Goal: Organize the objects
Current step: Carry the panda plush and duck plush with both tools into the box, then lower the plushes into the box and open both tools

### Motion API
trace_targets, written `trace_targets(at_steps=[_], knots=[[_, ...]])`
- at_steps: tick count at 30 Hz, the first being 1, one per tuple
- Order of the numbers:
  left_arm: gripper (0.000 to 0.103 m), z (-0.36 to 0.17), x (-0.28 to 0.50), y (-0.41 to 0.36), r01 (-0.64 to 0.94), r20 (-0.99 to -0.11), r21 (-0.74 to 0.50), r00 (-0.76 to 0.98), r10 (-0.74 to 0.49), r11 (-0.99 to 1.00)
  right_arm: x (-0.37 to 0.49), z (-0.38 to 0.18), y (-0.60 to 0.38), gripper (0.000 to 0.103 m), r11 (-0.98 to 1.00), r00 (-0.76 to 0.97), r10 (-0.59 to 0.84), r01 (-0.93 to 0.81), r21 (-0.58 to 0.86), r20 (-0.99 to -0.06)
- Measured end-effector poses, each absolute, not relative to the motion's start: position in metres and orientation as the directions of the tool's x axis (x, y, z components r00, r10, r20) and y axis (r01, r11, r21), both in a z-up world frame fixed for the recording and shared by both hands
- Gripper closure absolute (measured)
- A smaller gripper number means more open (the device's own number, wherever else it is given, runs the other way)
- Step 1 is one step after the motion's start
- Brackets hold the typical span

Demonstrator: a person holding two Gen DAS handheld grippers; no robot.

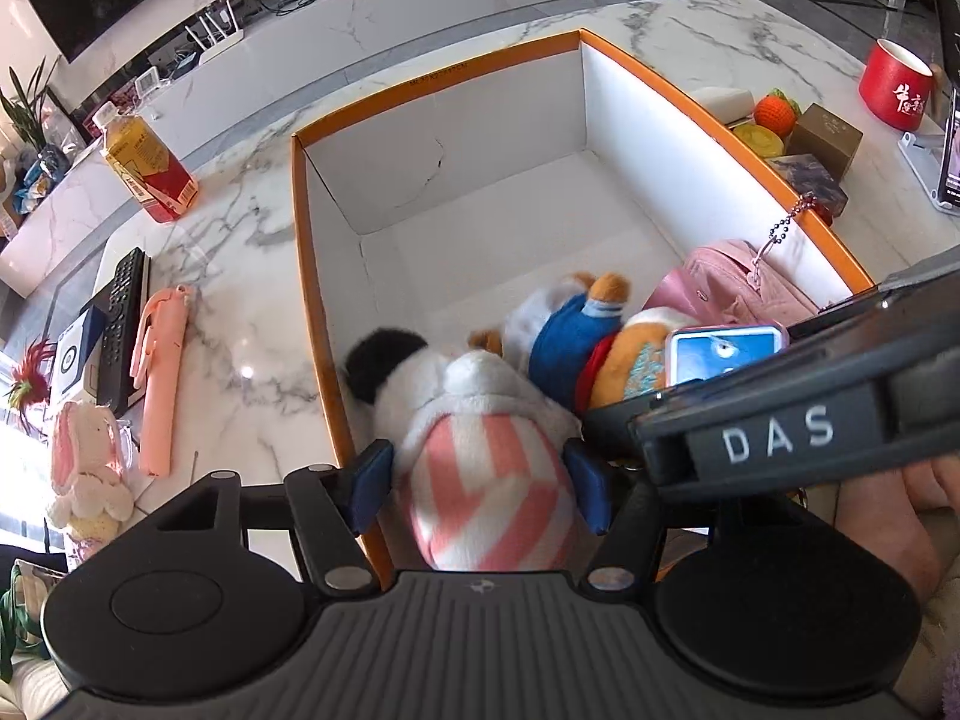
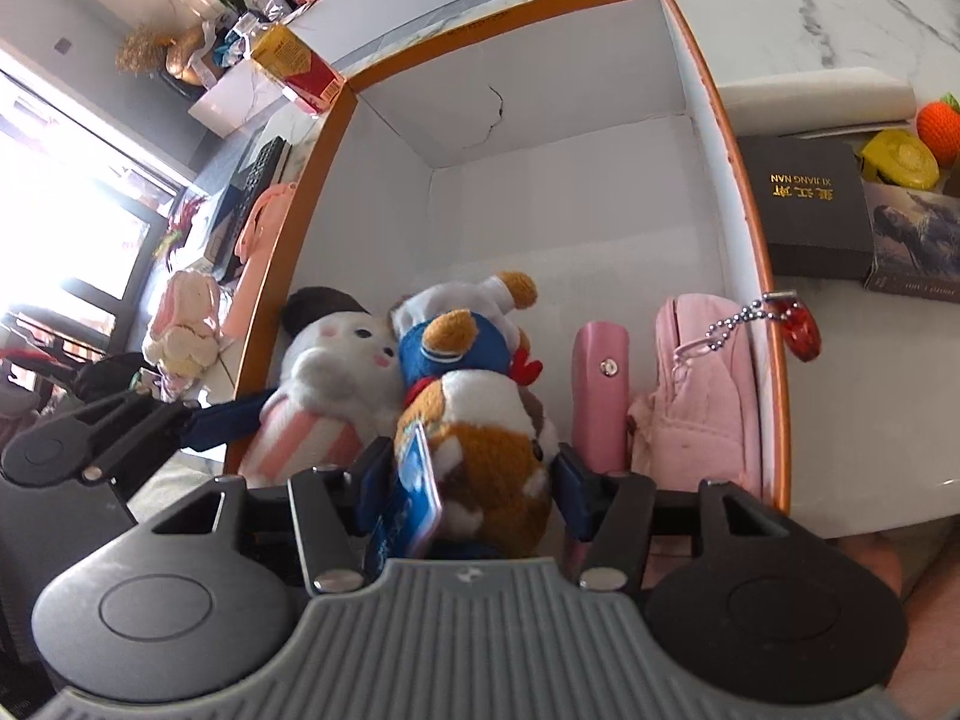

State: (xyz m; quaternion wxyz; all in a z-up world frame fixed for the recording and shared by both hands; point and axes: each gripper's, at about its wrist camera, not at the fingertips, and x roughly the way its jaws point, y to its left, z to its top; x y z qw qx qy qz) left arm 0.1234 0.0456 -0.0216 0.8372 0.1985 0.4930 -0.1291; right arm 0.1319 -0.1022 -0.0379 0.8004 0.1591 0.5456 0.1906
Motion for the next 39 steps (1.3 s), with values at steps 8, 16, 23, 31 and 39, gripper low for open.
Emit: trace_targets(at_steps=[8,16,23,31,39], knots=[[0.031,-0.022,0.120,0.048,0.438,-0.882,0.180,0.468,-0.053,0.881,0.130,-0.035,-0.101,0.044,0.887,0.335,0.461,-0.180,0.425,-0.822],[0.031,-0.012,0.118,0.058,0.444,-0.885,0.114,0.451,-0.112,0.889,0.121,-0.017,-0.107,0.036,0.878,0.342,0.477,-0.231,0.419,-0.810],[0.033,0.007,0.119,0.069,0.426,-0.867,0.060,0.471,-0.165,0.903,0.115,0.002,-0.110,0.045,0.875,0.392,0.478,-0.294,0.385,-0.786],[0.064,0.010,0.132,0.076,0.411,-0.859,-0.017,0.460,-0.224,0.911,0.125,0.001,-0.112,0.075,0.881,0.394,0.463,-0.306,0.362,-0.794],[0.076,-0.005,0.124,0.068,0.452,-0.909,0.010,0.376,-0.180,0.892,0.123,-0.009,-0.104,0.076,0.871,0.345,0.451,-0.371,0.322,-0.823]])
